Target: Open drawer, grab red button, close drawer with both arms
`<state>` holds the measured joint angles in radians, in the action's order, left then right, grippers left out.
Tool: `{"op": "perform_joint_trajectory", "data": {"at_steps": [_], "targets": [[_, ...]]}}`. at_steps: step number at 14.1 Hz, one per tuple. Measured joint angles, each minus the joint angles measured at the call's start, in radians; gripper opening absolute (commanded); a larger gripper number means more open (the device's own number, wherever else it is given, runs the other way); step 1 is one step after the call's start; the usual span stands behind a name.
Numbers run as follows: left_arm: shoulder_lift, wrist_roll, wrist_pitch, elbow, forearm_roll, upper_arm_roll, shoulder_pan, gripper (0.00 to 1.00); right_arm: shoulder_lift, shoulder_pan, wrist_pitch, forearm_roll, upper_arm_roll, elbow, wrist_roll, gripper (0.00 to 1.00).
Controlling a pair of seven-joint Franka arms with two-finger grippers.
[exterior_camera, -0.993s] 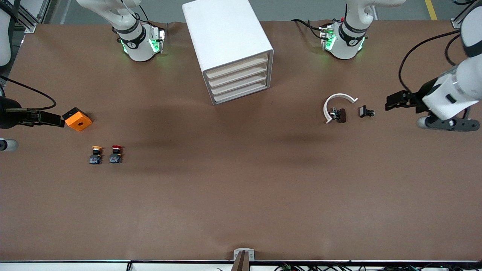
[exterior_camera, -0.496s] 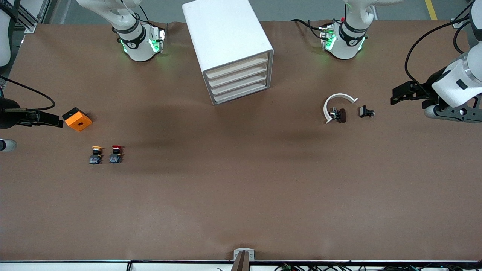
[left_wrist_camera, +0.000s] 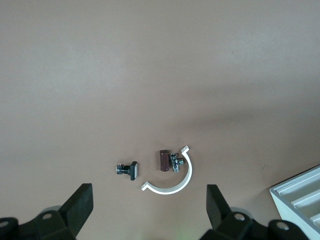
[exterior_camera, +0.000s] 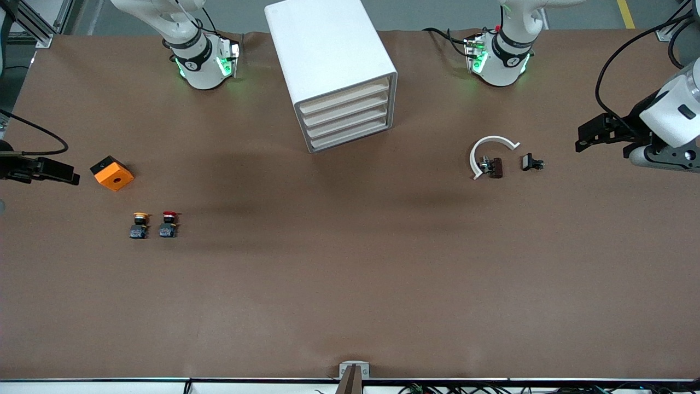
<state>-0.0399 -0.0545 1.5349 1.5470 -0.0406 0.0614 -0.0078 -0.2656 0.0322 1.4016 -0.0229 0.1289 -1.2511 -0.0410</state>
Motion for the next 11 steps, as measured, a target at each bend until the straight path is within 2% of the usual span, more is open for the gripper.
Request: {"op": "perform_joint_trajectory", "data": {"at_steps": [5, 11], "targets": [[0.022, 0.006, 0.0, -0.017, 0.018, 0.001, 0.004, 1.0, 0.075, -0.007, -0.004, 0.0, 0.0, 0.004, 0.001, 1.0], [0.025, 0.026, 0.0, -0.028, 0.019, -0.001, 0.009, 1.0, 0.101, -0.037, -0.091, 0.0, 0.0, 0.0, 0.001, 1.0]]}}
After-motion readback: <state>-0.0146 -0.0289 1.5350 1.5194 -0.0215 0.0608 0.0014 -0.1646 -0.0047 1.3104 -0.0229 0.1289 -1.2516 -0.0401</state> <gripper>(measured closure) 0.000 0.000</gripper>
